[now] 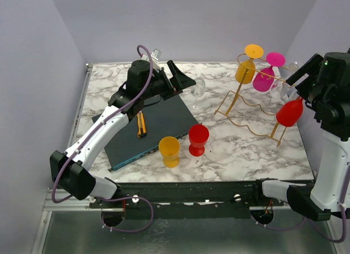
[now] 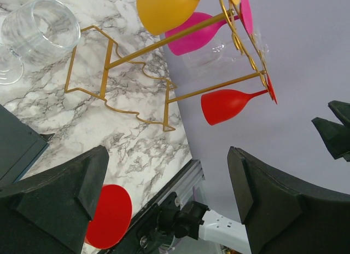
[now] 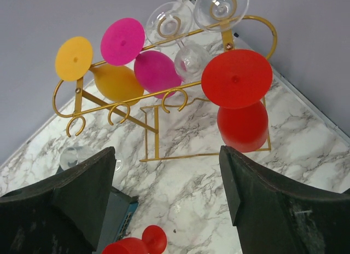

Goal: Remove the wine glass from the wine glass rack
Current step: Pick up the wine glass from the wine rack.

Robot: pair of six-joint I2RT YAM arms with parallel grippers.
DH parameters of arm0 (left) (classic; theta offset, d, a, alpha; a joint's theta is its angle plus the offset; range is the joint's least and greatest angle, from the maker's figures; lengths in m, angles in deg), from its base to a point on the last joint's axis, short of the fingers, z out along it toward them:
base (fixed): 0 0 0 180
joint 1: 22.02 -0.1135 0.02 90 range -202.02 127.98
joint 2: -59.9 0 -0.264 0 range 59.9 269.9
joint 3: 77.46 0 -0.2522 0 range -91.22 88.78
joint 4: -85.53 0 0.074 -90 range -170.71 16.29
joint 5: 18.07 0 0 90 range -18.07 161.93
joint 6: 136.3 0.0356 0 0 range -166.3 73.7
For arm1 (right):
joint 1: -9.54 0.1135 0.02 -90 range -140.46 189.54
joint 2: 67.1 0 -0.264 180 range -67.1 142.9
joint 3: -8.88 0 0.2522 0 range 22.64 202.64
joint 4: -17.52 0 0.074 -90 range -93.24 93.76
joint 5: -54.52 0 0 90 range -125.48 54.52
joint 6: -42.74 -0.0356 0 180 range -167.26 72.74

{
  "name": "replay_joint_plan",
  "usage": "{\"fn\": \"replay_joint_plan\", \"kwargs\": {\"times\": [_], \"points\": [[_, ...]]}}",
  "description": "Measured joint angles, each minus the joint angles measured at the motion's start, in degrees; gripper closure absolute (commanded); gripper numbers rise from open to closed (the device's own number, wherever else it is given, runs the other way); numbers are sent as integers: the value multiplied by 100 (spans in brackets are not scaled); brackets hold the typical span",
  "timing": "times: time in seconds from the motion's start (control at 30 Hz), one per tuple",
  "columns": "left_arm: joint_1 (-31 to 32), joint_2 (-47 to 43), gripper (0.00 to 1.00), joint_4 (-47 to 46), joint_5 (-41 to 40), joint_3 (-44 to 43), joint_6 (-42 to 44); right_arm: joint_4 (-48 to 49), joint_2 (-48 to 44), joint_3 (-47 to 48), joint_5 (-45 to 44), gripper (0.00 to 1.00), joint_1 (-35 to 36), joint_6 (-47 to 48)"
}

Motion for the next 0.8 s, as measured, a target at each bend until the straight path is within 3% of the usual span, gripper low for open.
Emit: {"fn": "replay_joint_plan", "kwargs": {"times": [0.63,0.8], "points": [[26,-149,1,-503,181,262,9,-332,125,-376,-319,15,-17,-850],[28,-149,1,-584,260,282,-33,-295,-9,-1106,-487,15,-48,-1156]]}}
